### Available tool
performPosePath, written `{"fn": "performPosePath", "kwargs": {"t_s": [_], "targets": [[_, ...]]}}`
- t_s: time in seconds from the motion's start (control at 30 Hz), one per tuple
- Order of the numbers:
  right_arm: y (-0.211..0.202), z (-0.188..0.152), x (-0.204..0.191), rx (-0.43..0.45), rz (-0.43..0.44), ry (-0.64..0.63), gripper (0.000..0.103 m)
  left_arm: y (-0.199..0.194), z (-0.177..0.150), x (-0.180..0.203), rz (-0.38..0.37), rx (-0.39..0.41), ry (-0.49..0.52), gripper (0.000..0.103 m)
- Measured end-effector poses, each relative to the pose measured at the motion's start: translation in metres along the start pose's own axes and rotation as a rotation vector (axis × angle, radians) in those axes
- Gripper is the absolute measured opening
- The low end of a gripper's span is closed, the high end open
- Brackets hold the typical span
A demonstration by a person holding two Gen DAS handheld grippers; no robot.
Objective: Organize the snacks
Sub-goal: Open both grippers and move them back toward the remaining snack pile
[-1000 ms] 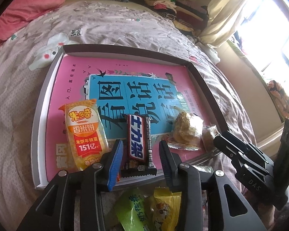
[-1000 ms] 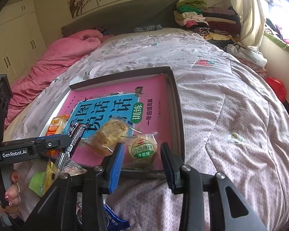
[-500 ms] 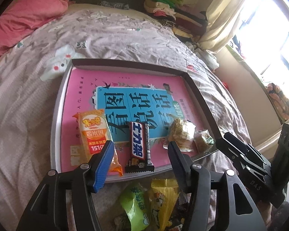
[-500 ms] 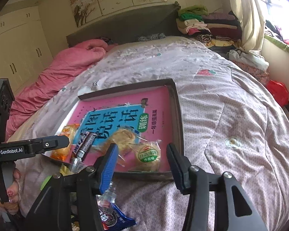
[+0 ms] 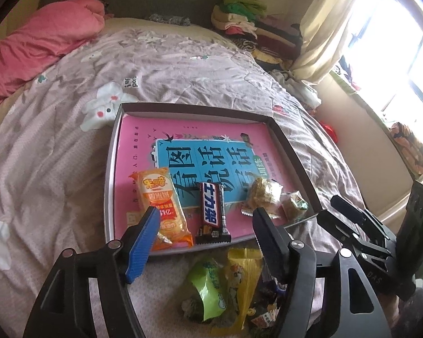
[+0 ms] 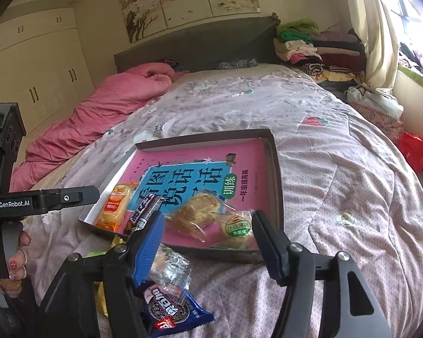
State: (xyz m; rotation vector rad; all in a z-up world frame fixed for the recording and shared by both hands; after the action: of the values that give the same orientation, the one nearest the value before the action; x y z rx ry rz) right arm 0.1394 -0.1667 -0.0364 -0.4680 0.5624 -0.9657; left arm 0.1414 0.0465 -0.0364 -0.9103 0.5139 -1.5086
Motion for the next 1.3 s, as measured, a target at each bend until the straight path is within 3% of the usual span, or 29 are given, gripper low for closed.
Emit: {"fn": "performPosePath", "kwargs": {"t_s": [0.53, 1.1, 1.3], "targets": [[-0.007, -0.009, -0.022, -0.019, 0.034, -0.077, 0.071, -0.009, -0.031, -0.010, 0.030, -0.048, 0.052, 0.070], [-0.003, -0.027, -0.037, -0.078, 0.052, -0.131, 0.072, 0.009, -0.091, -0.010, 0.035, -0.226, 0.091, 0.070], [-0.001, -0.033, -0.038, -0.100, 0.052, -0.133, 0.072, 0.017, -0.098, -0.005, 0.077, -0.233, 0.142, 0.070]]}}
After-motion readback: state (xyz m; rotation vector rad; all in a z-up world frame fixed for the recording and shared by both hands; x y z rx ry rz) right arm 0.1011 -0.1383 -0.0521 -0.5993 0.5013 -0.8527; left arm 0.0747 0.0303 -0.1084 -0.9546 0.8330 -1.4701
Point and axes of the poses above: each gripper's, at about its wrist camera, not at the fingertips, and y roughly the way its jaws point, x to its right, z to its top, the point moved 2 cm from there along y, roughly the way its jaws point, and after that the axes turned 5 degrees about z, right-handed, at the moved point
